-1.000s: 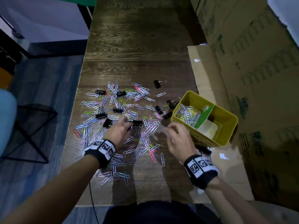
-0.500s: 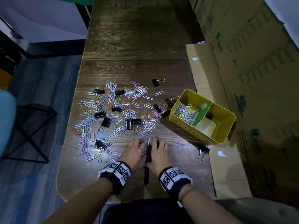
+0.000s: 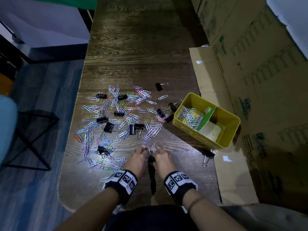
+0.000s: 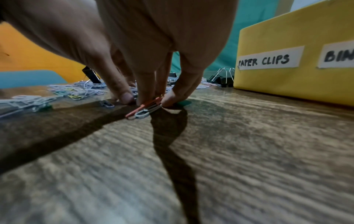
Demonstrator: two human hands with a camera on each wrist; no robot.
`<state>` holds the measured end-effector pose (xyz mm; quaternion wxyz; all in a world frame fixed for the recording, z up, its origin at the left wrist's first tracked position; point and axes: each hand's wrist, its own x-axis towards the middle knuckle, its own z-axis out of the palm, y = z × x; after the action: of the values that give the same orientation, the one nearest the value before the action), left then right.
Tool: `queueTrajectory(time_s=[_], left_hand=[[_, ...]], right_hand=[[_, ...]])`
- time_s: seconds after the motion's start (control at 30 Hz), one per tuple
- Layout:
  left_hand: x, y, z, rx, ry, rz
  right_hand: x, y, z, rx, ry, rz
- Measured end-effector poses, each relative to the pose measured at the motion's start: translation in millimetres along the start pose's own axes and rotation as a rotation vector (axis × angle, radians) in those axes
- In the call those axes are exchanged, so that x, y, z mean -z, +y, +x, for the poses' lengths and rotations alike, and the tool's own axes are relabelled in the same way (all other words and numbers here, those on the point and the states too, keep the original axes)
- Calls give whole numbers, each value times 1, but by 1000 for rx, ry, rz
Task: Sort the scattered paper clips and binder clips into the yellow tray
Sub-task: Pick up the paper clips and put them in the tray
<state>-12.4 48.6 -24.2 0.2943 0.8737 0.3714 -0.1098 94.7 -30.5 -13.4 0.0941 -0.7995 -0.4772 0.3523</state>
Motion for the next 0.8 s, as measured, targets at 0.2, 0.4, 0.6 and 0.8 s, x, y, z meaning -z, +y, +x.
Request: queueTrajectory(time_s=[0.2,0.4,0.6,0.8], left_hand=[[11,-8,1,-122,59,-104],[18,-18,4,-176,79,-76],[30,-29,10,241,42,-523],[78,-13,14,397,-84,-1148]], right_hand=[[0,8,-2,32,7,41],[-1,16,1,-101,11,148],[18,28,-9,-245,141,629],[41,39,-20,-293,294,921]])
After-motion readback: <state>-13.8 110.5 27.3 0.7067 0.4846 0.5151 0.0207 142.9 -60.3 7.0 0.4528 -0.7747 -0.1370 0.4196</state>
